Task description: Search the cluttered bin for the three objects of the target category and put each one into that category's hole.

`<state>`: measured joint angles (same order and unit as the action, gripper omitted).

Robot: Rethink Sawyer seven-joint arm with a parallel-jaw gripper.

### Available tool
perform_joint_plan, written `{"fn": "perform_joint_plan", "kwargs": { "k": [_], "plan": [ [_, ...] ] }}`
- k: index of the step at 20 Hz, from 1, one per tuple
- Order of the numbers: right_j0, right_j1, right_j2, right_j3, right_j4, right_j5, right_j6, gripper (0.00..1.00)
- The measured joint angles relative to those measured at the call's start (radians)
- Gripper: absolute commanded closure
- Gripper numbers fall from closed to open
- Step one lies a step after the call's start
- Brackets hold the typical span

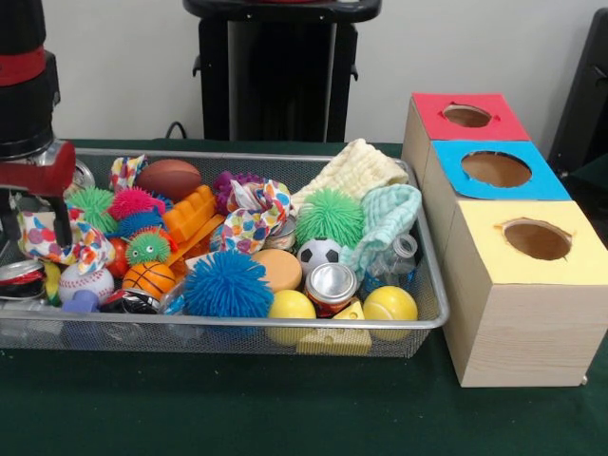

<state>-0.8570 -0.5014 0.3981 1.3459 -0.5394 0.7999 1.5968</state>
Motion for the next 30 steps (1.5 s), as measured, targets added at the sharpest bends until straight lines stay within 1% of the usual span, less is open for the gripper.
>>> {"fn": "perform_joint_plan", "kwargs": {
  "k": [3, 8, 18, 22, 26, 30],
  "plan": [
    [0.0, -0.013, 0.0, 0.003, 0.0, 0.0, 0.0, 0.0],
    [0.0, -0.007, 0.0, 0.002, 0.0, 0.0, 0.0, 0.0],
    [-0.007, 0.071, 0.0, 0.003, -0.057, 0.0, 0.0, 0.0],
    [-0.037, 0.087, 0.001, 0.024, -0.077, -0.001, 0.0, 0.0],
    [-0.075, 0.079, 0.001, 0.052, -0.08, -0.002, 0.0, 0.0],
    [-0.096, 0.061, 0.002, 0.076, -0.08, -0.002, 0.0, 0.0]
  ]
}}
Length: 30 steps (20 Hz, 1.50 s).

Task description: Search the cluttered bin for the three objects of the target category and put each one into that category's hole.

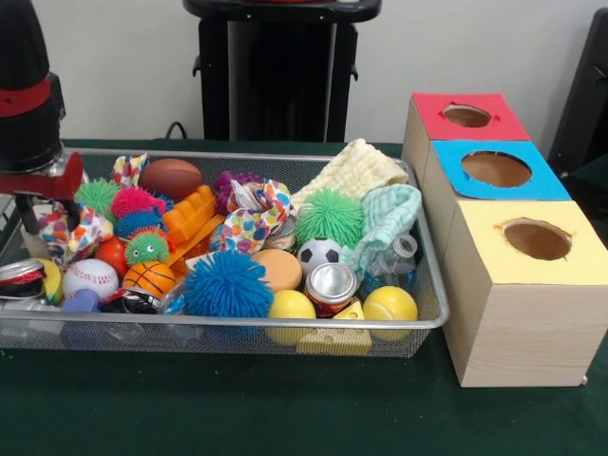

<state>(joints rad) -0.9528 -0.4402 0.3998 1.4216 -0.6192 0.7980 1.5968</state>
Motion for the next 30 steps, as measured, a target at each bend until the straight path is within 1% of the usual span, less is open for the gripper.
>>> {"fn": "perform_joint_plan", "kwargs": {
  "k": [3, 7, 14, 22, 30],
  "plan": [
    [-0.009, -0.02, 0.0, 0.016, -0.006, 0.0, 0.0, 0.0],
    [-0.014, -0.034, 0.0, 0.026, -0.034, -0.007, 0.0, 0.0],
    [-0.014, -0.03, 0.001, 0.038, -0.07, -0.05, 0.0, 0.0],
    [0.003, -0.02, 0.001, 0.038, -0.072, -0.062, 0.0, 0.0],
    [0.031, -0.011, 0.001, 0.018, -0.085, -0.071, 0.0, 0.0]
  ]
}}
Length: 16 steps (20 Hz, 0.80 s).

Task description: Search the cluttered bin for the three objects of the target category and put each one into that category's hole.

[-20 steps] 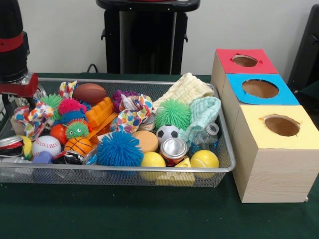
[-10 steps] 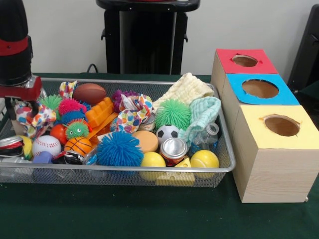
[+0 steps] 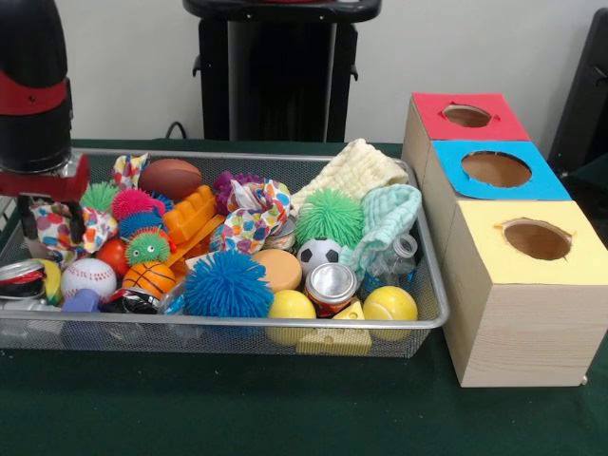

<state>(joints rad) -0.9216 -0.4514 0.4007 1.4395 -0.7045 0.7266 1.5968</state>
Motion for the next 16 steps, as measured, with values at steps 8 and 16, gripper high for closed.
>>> {"fn": "perform_joint_plan", "kwargs": {
  "k": [8, 16],
  "plan": [
    [0.026, 0.068, 0.008, -0.093, -0.002, 0.0, 0.0, 0.0],
    [0.026, 0.122, 0.016, -0.171, -0.001, 0.017, 0.0, 0.0]
  ]
}}
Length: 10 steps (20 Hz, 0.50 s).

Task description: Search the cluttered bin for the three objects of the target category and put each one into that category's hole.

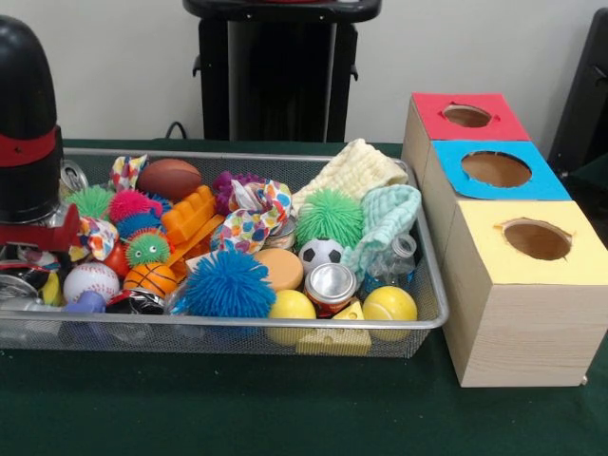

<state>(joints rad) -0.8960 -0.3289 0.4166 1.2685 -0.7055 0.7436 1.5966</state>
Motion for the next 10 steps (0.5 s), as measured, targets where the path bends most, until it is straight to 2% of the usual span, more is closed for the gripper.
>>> {"fn": "perform_joint_plan", "kwargs": {
  "k": [10],
  "plan": [
    [-0.001, 0.012, 0.0, -0.011, 0.0, 0.001, 0.0, 0.0]
  ]
}}
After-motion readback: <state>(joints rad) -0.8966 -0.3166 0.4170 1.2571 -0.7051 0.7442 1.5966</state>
